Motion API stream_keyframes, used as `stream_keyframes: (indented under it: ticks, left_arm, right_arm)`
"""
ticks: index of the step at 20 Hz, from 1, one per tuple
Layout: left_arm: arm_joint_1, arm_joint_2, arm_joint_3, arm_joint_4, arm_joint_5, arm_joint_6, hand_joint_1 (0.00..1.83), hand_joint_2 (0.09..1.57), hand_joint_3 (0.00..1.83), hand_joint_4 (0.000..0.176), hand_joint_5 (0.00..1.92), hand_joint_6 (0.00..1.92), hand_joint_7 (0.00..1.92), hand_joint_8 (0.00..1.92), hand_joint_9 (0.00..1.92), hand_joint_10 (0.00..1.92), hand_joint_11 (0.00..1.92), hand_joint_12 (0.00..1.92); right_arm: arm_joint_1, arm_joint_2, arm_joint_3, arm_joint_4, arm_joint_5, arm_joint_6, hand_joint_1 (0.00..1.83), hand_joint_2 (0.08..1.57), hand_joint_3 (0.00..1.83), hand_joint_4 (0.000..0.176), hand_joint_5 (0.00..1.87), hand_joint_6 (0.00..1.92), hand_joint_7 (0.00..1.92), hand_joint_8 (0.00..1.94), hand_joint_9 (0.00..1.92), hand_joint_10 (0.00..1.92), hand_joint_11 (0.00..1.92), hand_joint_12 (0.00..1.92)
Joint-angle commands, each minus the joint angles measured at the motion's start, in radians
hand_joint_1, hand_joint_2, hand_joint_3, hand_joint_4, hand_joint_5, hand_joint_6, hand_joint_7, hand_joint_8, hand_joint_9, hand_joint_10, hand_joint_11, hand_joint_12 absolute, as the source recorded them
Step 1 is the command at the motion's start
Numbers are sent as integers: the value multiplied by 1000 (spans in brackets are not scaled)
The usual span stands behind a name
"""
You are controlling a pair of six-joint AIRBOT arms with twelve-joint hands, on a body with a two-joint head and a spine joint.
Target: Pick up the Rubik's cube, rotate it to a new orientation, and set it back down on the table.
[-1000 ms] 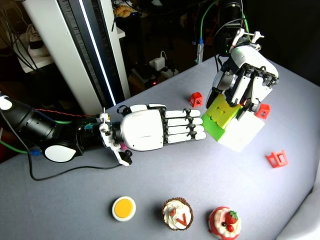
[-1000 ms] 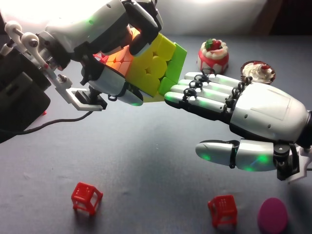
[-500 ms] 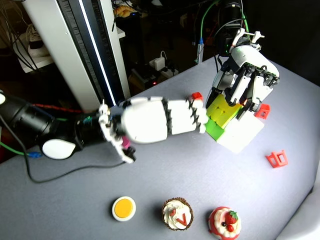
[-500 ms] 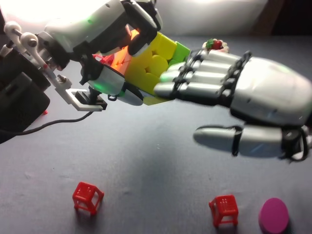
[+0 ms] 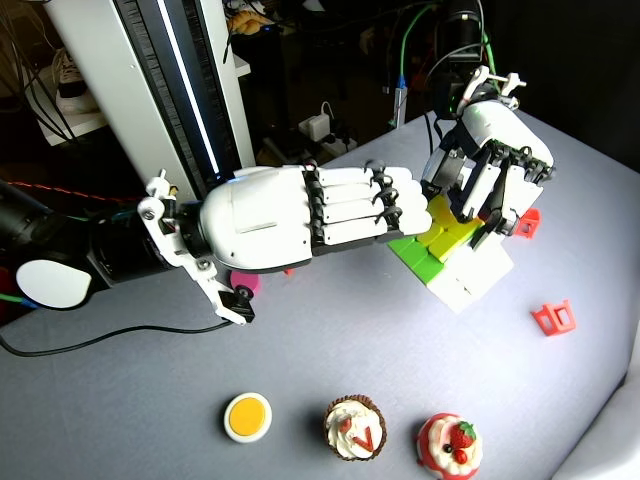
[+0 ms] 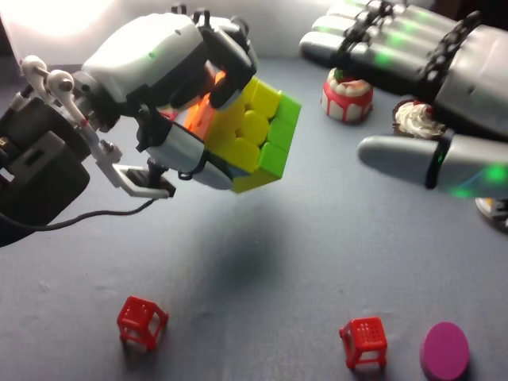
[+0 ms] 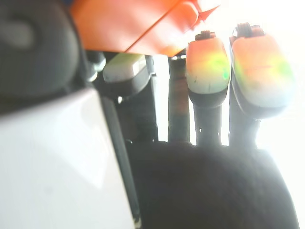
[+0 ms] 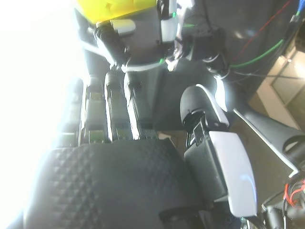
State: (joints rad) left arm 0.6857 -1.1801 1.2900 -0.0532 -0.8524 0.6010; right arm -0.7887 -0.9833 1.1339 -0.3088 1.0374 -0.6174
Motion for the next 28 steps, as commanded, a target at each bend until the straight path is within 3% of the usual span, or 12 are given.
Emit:
stream_keyframes:
  ticks: [1,3,4,6,10,12,17,19,20,23,26,28]
  left_arm:
    - [-10,-9,9,-16,-122,-25,1433,583,1420,0,996,1921,1036,1921,1435,1921,1603,1921]
    - [0,-36,48,-17,-82,-79,1172,852,1084,0,576,1895,822,1921,1118,1921,1267,1921]
    - [4,-40,55,-17,-69,-86,1115,1139,543,0,425,1724,694,1892,1001,1921,1162,1921]
    - [12,-41,62,-24,-47,-88,891,1280,59,0,236,1247,416,1357,471,1667,504,1921]
    - [36,-37,68,-42,-30,-89,694,1260,0,8,127,649,279,617,177,983,9,1697]
    - [49,-30,66,-50,-32,-90,604,1217,0,40,177,347,302,380,91,1023,0,1743]
    - [89,11,34,-56,-49,-66,719,1197,0,59,244,240,312,164,102,797,0,1481]
    - [98,26,22,-57,-57,-57,666,1140,0,118,133,71,125,4,21,322,0,810]
    - [102,31,18,-57,-62,-54,604,1034,0,121,44,11,11,0,0,30,0,123]
    - [120,60,-10,-67,-111,-36,412,876,0,174,0,0,0,0,0,0,0,0]
    - [130,113,-60,-71,-199,6,152,859,0,127,0,0,0,0,0,0,0,0]
    - [135,147,-93,-70,-259,36,5,885,3,169,0,0,0,0,0,0,0,0]
  right_arm:
    - [14,4,-5,46,128,5,0,1397,1,0,127,20,75,10,71,41,32,17]
    - [14,15,-6,63,131,5,0,1408,5,0,129,18,70,6,69,37,27,17]
    - [14,19,-6,67,132,5,0,1408,4,0,113,10,57,1,60,31,19,15]
    - [14,25,-6,77,133,5,0,1409,3,0,85,1,36,0,43,20,1,2]
    - [14,31,-6,95,141,5,0,1410,2,0,110,17,66,14,69,28,5,2]
    - [14,34,-6,99,142,5,0,1415,4,0,104,12,56,8,68,26,0,0]
    - [14,37,-6,108,145,5,0,1407,0,0,97,8,68,12,79,29,3,2]
    - [14,40,-6,113,149,5,0,1404,0,0,104,9,84,14,88,30,7,4]
    - [14,41,-6,115,150,5,0,1408,1,0,114,12,94,15,107,36,23,13]
    - [14,46,-10,119,155,5,0,1410,1,0,129,16,92,10,116,37,5,9]
    - [14,55,-17,125,156,5,0,1406,0,0,80,0,52,0,83,21,0,0]
    - [13,62,-22,135,156,5,0,1396,0,0,52,2,15,0,46,4,0,0]
